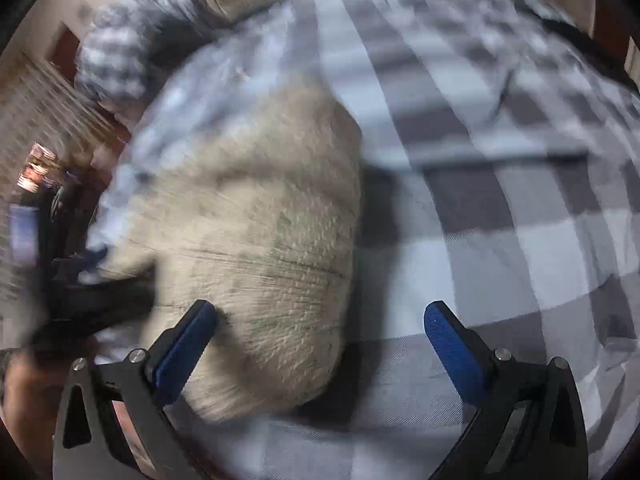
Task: Fold small clothes
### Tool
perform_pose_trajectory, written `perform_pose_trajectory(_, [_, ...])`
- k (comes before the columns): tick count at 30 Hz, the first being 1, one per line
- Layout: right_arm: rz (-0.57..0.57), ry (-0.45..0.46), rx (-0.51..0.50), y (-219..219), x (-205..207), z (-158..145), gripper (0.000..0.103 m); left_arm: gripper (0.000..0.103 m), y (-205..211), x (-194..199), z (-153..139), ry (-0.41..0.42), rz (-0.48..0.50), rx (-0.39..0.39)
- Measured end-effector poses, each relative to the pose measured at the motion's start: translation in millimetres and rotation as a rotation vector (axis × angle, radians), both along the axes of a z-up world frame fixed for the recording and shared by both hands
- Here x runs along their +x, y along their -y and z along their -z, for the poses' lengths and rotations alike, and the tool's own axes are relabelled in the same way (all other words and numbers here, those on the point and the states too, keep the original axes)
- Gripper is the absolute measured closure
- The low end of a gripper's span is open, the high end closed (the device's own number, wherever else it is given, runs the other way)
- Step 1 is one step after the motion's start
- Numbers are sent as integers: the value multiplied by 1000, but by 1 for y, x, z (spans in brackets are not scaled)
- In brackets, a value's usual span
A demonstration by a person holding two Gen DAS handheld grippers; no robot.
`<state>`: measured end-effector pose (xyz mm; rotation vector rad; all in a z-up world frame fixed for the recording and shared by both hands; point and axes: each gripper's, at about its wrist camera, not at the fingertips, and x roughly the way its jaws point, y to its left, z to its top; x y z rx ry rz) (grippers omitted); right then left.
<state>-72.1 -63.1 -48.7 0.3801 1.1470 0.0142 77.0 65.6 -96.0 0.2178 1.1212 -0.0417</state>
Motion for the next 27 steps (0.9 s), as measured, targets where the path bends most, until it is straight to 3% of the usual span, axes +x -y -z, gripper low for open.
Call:
perform_pose_trajectory(1, [23,-9,87,7,2,12,2,0,-3,0,2,-8,2,-24])
perform_pose_trajectory(3, [61,-29,168,20,4,22,2,0,-10,1,4,-38,-12,-83])
perform_pose_trajectory(7, [13,30,15,2,-2,8,2,0,-20,3,1,-106,-25,-145])
perform_pose_trajectory(10, [22,31,37,6,-1,4,2,0,-44,1,-16,-178,-23,-216])
perform_pose_trajectory(12, [18,44,84,21,2,1,2,0,-67,-4,-26,-176,-33,-254])
perform_pose_trajectory(15, [54,83,189,38,-8,-1,2,0,-101,1,-18,-249,-105,-315])
perform_pose_trajectory(16, [59,79,253,42,-10,3,2,0,-107,5,-13,-281,-130,-365])
perform_pose_trajectory(18, [60,46,371,42,0,14,2,0,-120,13,7,-371,-205,-534])
perform_pose_trajectory(20, [79,5,461,44,11,29,2,0,-125,19,28,-447,-267,-628])
perform_pose_trajectory(27, [94,-128,690,41,42,76,2,0,-107,25,71,-530,-304,-694])
